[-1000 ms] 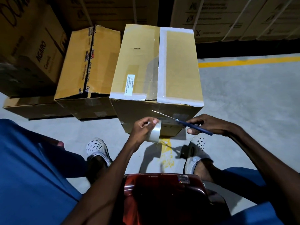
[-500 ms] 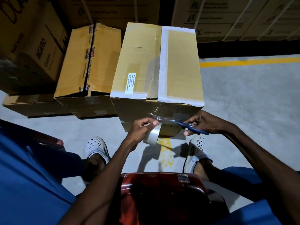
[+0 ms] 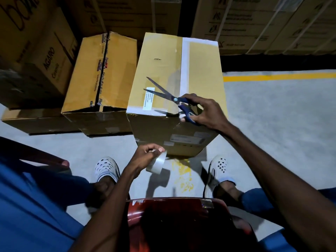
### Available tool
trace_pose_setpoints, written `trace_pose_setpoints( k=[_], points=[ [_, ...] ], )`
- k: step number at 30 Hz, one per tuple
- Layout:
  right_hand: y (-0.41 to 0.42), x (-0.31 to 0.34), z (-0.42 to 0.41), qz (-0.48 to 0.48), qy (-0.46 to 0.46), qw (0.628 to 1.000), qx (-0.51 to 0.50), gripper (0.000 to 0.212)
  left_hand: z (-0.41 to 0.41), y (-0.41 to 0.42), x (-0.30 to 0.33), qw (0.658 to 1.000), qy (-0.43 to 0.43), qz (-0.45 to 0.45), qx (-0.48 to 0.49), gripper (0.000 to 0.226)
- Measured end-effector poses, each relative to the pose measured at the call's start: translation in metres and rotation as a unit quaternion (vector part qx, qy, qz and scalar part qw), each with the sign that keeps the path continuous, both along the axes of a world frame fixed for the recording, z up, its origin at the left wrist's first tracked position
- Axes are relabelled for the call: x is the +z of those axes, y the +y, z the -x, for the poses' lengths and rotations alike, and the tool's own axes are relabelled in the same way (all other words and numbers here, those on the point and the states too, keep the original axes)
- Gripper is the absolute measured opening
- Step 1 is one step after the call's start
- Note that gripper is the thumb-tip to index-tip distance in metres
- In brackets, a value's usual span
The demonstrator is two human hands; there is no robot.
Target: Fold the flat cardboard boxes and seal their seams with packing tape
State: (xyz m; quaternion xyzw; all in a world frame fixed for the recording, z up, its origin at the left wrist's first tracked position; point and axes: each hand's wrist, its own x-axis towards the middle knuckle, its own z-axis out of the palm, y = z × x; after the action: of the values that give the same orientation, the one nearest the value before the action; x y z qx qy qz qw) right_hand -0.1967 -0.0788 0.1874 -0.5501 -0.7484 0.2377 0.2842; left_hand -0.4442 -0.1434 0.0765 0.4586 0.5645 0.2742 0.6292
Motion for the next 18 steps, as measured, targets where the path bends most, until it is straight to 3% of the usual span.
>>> trace_pose_setpoints(
  k=[7,13,18],
  points=[
    [0.002,-0.047,0.023,-0.092,-0.089,0.988,-0.081,0.053,0.006,-0.002,-0.004,1.0,0.008,0.01,0.01,0.013],
    [-0.001,-0.058,0.008,-0.23,-0.234,0.943,0.052,0.057,0.006,-0.002,0.004,1.0,-0.008,0.014,0.019,0.014],
    [-0.001,-0.062,0.01,-0.285,-0.239,0.926,0.069,0.053,0.008,0.0,0.02,0.999,-0.018,-0.018,0.022,0.013]
  ],
)
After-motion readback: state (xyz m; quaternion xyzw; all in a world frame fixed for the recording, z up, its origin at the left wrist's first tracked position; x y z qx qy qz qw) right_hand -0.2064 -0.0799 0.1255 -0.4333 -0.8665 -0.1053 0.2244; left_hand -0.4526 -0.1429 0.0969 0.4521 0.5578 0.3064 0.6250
